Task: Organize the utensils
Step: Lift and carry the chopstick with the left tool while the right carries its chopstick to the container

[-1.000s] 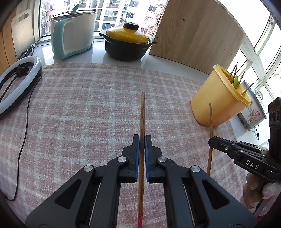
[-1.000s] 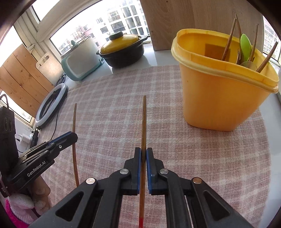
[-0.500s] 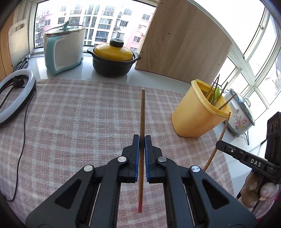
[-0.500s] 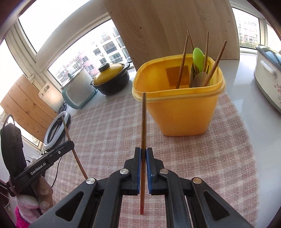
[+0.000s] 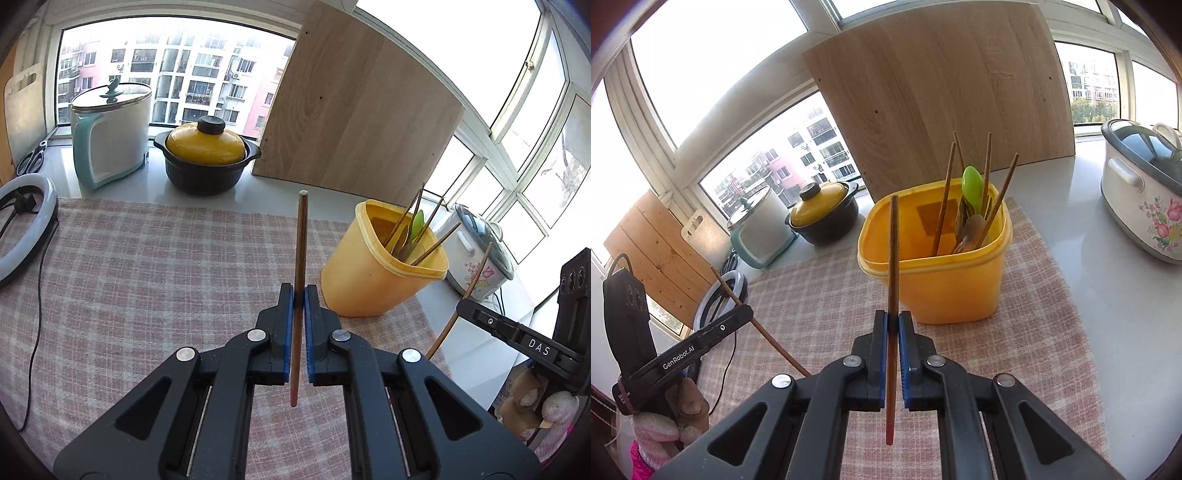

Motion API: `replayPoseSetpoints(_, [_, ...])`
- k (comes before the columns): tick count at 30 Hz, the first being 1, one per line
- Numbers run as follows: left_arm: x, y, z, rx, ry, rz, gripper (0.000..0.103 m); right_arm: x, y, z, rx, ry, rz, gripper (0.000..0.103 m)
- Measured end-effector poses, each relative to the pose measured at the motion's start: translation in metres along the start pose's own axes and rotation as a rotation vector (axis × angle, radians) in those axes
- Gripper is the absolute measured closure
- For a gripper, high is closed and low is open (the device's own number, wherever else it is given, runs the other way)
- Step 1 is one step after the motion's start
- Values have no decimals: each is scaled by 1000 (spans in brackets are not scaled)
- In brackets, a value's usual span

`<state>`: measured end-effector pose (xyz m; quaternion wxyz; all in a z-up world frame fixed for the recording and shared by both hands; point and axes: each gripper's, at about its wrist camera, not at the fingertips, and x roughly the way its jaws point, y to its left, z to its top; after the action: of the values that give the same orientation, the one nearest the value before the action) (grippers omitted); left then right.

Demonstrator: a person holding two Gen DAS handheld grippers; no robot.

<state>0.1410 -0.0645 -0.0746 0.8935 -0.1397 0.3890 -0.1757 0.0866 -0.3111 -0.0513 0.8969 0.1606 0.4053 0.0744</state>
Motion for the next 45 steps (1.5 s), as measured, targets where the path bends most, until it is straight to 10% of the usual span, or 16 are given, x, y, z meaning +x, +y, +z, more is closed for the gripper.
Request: replayPoseSetpoints(45, [-5,-86,99,100,-191,-124,100,-56,-28,119,24,-280,46,100])
